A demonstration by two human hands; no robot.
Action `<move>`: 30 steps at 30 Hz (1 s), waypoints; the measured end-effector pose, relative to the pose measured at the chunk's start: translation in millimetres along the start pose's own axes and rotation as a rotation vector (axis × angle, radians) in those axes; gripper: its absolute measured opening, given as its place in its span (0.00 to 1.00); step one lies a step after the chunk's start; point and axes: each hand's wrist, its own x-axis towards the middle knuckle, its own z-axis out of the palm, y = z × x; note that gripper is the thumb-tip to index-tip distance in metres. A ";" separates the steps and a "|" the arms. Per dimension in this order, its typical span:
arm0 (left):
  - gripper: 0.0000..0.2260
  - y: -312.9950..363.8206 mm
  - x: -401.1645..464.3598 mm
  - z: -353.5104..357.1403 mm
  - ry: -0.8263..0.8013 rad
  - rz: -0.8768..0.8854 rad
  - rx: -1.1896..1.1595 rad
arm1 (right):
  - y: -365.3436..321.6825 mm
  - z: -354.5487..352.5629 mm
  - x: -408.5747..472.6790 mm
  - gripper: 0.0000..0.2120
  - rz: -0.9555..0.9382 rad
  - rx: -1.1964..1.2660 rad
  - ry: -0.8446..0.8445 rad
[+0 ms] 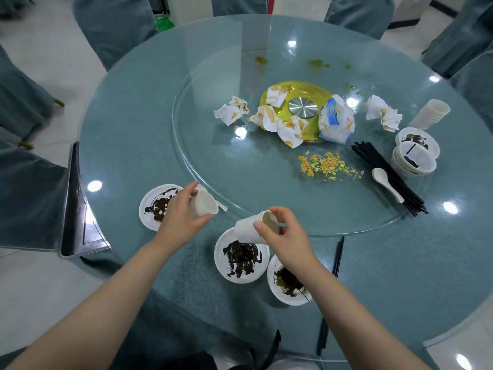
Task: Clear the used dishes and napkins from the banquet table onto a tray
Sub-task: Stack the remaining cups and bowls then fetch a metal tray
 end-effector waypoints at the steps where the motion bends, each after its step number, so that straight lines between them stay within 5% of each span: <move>1: 0.36 5.4 -5.1 3.2 -0.021 0.032 0.008 | -2.1 -1.1 -0.8 0.15 -0.010 0.022 0.010; 7: 0.29 16.5 -25.3 22.3 -0.160 0.175 0.056 | -10.3 -6.1 -4.3 0.14 -0.068 0.067 0.037; 14: 0.26 35.3 -47.1 32.4 -0.305 0.239 -0.066 | -0.2 -6.8 -13.3 0.23 -0.066 0.004 -0.041; 30: 0.28 49.1 -70.6 44.7 -0.319 0.231 -0.074 | 15.5 4.1 -21.0 0.24 -0.048 -0.145 -0.194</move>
